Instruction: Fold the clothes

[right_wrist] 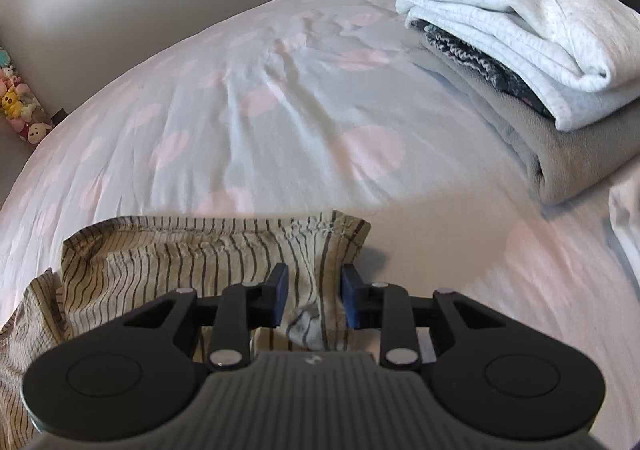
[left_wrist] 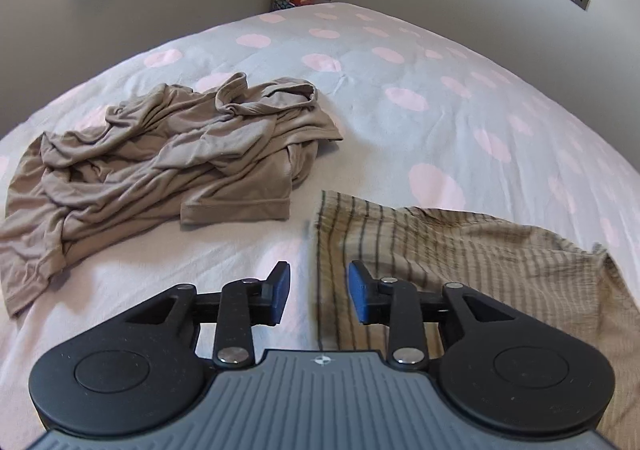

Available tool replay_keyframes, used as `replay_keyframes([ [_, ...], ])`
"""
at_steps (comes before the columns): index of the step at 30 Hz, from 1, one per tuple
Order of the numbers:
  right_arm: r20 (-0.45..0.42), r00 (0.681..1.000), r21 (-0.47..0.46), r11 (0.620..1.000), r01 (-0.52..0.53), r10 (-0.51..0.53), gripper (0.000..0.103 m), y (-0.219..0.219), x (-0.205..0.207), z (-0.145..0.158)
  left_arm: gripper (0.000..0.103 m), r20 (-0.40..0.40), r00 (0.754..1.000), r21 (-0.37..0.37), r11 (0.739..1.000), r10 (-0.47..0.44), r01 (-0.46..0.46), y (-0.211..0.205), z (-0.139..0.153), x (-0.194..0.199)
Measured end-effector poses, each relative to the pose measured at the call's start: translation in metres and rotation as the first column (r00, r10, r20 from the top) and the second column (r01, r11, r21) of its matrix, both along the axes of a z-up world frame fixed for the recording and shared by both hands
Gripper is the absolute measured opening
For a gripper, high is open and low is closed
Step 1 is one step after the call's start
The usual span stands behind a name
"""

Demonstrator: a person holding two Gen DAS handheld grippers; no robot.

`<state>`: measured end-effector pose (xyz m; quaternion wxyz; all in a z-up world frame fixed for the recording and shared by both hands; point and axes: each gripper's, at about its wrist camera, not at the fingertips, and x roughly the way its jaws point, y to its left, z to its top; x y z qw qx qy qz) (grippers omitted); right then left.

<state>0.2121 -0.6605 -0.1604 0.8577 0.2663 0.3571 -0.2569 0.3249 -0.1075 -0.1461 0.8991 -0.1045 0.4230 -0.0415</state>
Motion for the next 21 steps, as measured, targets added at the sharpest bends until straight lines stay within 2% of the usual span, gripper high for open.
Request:
replay_keyframes([
  [2,0.005,1.0,0.031,1.0,-0.007,0.007,0.034,0.013,-0.013,-0.001,0.032,-0.031,0.999,-0.041,0.999,-0.018,0.016,0.0,0.004,-0.009],
  [5,0.016,1.0,0.078,0.997,-0.012,0.011,0.052,0.036,-0.036,0.001,0.032,-0.081,0.996,-0.082,0.996,-0.046,0.039,-0.005,0.005,-0.027],
  [8,0.015,0.999,0.109,0.993,-0.038,0.037,0.052,0.063,-0.059,0.007,0.038,-0.139,0.986,-0.112,0.991,-0.09,0.074,-0.018,0.003,-0.048],
  [10,-0.007,0.999,0.128,0.991,-0.041,0.042,0.053,0.079,-0.073,0.01,0.04,-0.141,0.982,-0.124,0.986,-0.126,0.109,-0.028,0.005,-0.063],
  [12,-0.021,0.998,0.142,0.988,-0.053,0.056,0.062,0.091,-0.081,0.008,0.045,-0.137,0.977,-0.137,0.98,-0.162,0.143,-0.038,0.007,-0.079],
  [15,-0.042,0.996,0.164,0.984,-0.07,0.078,0.062,0.108,-0.094,0.007,0.047,-0.143,0.965,-0.144,0.97,-0.219,0.198,-0.051,0.005,-0.101],
  [21,-0.074,0.99,0.211,0.973,-0.098,0.116,0.062,0.135,-0.116,0.002,0.047,-0.173,0.93,-0.097,0.946,-0.323,0.31,-0.074,-0.004,-0.132],
])
